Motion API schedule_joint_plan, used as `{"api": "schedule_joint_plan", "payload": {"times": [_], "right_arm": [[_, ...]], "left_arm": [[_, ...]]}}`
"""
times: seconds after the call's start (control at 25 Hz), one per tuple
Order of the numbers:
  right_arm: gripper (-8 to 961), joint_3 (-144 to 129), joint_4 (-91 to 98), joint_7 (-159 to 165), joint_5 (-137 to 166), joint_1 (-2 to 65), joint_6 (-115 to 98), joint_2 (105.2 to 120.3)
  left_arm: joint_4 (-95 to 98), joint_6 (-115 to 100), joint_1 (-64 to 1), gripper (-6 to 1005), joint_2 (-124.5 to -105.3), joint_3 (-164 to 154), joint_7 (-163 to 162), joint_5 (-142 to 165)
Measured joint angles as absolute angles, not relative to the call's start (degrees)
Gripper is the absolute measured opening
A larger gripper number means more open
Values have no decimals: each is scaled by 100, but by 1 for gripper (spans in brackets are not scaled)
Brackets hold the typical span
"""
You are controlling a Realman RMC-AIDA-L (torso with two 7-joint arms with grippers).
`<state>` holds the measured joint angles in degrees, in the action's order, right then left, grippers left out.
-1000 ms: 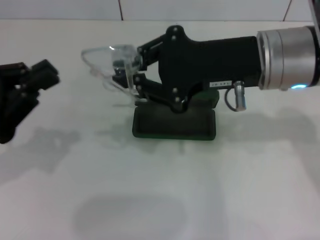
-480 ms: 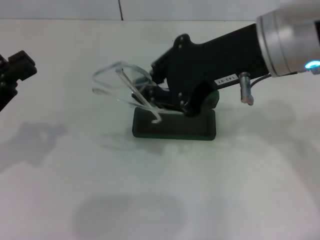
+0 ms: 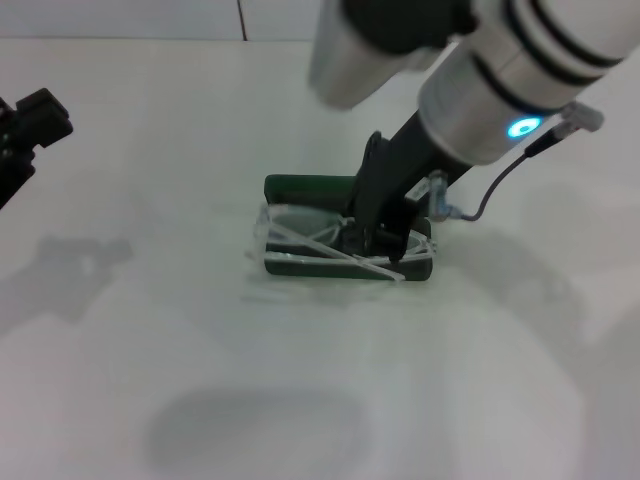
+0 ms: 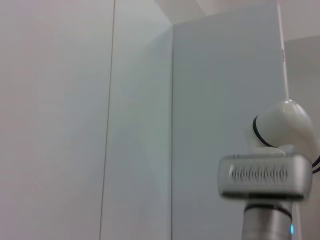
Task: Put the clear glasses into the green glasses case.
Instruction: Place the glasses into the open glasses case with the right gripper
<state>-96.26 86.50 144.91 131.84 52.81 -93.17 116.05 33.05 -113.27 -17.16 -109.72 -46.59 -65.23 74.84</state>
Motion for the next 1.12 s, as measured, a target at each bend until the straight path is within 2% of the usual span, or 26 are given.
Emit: {"api": "schedule_joint_plan", "payload": {"times": [0.36, 1.12], "right_arm": [[115, -10789, 8175, 15144, 14099, 6008, -8882, 11619], [114, -11986, 7533, 16257, 14490, 6402, -8061, 11619]], "left_arm": [[3277, -11171, -1738, 70, -11001, -4658, -6529, 7512], [3240, -11170, -1731, 71, -11074, -4666, -6502, 7562]]}}
